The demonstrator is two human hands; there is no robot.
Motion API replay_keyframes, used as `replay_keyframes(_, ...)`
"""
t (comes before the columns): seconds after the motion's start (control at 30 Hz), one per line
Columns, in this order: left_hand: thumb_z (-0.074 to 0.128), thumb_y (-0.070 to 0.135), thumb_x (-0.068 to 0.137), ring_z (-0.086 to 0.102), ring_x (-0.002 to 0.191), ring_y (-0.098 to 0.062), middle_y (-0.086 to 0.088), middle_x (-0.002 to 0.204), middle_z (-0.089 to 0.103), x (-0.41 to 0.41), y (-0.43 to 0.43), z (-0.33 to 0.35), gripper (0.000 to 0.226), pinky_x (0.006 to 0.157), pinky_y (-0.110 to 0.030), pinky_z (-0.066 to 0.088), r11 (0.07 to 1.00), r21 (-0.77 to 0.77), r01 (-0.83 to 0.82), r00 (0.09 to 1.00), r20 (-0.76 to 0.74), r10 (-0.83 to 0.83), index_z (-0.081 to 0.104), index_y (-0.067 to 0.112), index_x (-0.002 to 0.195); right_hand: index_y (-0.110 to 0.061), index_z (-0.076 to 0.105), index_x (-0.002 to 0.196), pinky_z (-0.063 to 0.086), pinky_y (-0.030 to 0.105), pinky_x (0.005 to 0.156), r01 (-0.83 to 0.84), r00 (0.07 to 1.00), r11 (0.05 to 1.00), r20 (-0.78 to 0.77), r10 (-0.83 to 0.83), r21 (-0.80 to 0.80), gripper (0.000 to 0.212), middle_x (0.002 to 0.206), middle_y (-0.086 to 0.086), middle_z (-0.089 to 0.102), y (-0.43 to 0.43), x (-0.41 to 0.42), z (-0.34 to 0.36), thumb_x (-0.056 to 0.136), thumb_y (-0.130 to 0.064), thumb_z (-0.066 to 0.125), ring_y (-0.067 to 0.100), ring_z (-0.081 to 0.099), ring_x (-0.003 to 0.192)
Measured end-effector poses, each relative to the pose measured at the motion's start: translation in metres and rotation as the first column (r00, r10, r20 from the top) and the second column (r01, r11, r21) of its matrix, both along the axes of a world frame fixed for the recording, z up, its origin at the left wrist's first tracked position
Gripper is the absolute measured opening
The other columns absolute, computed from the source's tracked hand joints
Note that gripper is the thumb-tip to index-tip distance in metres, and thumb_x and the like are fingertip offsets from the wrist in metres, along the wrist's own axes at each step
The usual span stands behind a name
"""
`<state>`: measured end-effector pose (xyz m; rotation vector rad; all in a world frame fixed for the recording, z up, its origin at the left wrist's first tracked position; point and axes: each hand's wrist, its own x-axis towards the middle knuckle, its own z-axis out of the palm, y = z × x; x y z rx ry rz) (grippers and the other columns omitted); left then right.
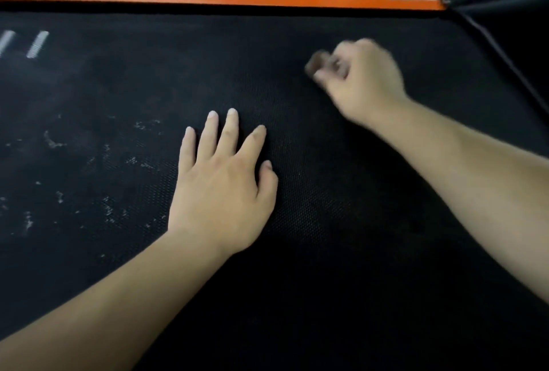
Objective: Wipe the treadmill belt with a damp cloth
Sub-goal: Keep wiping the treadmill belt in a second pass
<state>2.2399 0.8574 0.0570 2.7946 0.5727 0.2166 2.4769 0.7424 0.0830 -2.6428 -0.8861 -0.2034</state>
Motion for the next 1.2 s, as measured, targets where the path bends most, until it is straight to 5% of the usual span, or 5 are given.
replay_keyframes(0.2, 0.038, 0.050, 0.091, 0.033, 0.143, -0.034, -0.012, 0.143, 0.046, 0.021, 0.003, 0.012, 0.052, 0.122, -0.059, 0.013, 0.998, -0.044, -0.051, 0.998, 0.041, 0.053, 0.056, 0.024, 0.133, -0.022, 0.060, 0.086, 0.038, 0.032, 0.069, 0.206, 0.978, 0.978, 0.026, -0.207, 0.041, 0.028, 0.092, 0.006, 0.061, -0.014, 0.051, 0.012, 0.087, -0.049, 0.063, 0.029, 0.060, 0.088)
replay_keyframes(0.37, 0.031, 0.056, 0.099, 0.002, 0.156, -0.031, -0.012, 0.168, 0.014, 0.055, 0.004, 0.003, 0.058, 0.123, -0.059, -0.002, 0.996, -0.035, -0.081, 0.996, -0.035, 0.080, 0.032, 0.035, 0.153, -0.023, 0.063, 0.084, 0.038, 0.032, 0.064, -0.298, 0.952, 0.954, -0.061, 0.299, 0.023, 0.026, 0.082, -0.002, 0.052, -0.005, 0.011, -0.001, 0.085, -0.049, 0.066, 0.018, 0.052, 0.074)
replay_keyframes(0.53, 0.019, 0.058, 0.096, -0.001, 0.157, -0.032, -0.012, 0.170, 0.011, 0.051, 0.003, -0.001, 0.067, 0.124, -0.059, -0.003, 0.998, 0.022, -0.058, 0.998, -0.025, 0.059, 0.026, 0.032, 0.158, -0.022, 0.063, 0.093, 0.040, 0.033, 0.072, 0.205, 0.976, 0.979, 0.070, -0.205, 0.015, 0.028, 0.097, 0.006, 0.062, 0.014, 0.091, 0.010, 0.090, -0.049, 0.060, 0.032, 0.061, 0.097)
replay_keyframes(0.67, 0.020, 0.058, 0.096, 0.001, 0.157, -0.033, -0.013, 0.169, 0.014, 0.051, 0.002, -0.001, 0.067, 0.124, -0.059, -0.001, 0.997, 0.034, -0.068, 0.997, -0.035, 0.069, 0.028, 0.031, 0.157, -0.020, 0.062, 0.089, 0.035, 0.032, 0.068, -0.107, 0.992, 0.994, 0.070, 0.106, 0.002, 0.031, 0.092, 0.003, 0.056, 0.024, 0.069, -0.004, 0.090, -0.051, 0.061, 0.026, 0.053, 0.083)
replay_keyframes(1.2, 0.020, 0.057, 0.095, 0.000, 0.156, -0.033, -0.014, 0.169, 0.012, 0.052, 0.002, -0.003, 0.067, 0.123, -0.061, -0.001, 0.997, 0.044, -0.059, 0.997, -0.052, 0.061, 0.026, 0.031, 0.157, -0.019, 0.059, 0.081, 0.040, 0.035, 0.067, 0.108, 0.986, 0.992, 0.136, -0.098, -0.071, 0.034, 0.083, 0.010, 0.056, -0.012, 0.072, 0.012, 0.088, -0.052, 0.062, 0.031, 0.054, 0.078)
